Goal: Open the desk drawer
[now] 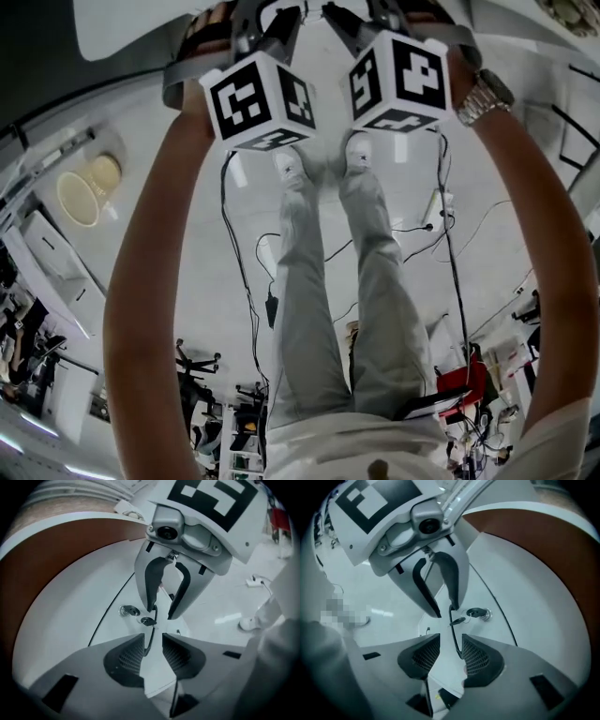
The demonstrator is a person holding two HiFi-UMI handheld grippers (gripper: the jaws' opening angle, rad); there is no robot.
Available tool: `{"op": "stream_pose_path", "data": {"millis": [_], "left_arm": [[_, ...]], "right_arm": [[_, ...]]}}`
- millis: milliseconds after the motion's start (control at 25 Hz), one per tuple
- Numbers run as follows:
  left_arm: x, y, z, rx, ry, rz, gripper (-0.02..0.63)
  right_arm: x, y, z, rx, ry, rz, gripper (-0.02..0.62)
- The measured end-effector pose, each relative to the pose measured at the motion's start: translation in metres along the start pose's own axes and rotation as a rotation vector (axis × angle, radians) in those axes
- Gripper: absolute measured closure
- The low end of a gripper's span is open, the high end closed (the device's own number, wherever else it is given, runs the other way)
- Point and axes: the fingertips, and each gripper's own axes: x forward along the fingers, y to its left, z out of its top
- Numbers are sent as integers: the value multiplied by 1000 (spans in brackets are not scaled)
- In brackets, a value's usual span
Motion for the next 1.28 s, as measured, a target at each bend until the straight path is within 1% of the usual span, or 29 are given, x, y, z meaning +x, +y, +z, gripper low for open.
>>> {"op": "stream_pose_path", "data": {"millis": [80,200,320,400,480,600,720,880,960,1080,1280], "left_arm": [[10,1,0,90,23,9,480],[22,-4,-6,188,66,-9,465],[27,-5,-12,227,90,-5,465],[31,-7,-15,252,98,-1,465],[33,-7,-16,277,91,17,484],[33,-6,-11,242,65,42,539],[36,-5,-6,243,63,57,559],[33,-4,-10,290,66,56,580],[33,-3,-10,286,73,54,581],[32,-1,-11,305,101,81,583],[32,-3,-9,292,108,84,584]], "right_arm": [[8,2,-4,-54,21,7,453],[18,4,-2,-98,40,9,453],[30,6,0,-165,65,6,454],[35,8,-1,-178,77,12,454],[37,8,-1,-183,68,-13,470],[37,2,0,-219,45,-82,525],[37,-2,-4,-247,41,-102,554],[38,-2,1,-289,55,-96,558],[38,-2,0,-294,66,-100,560],[36,-1,1,-284,79,-113,560],[34,-1,1,-285,96,-119,560]]}}
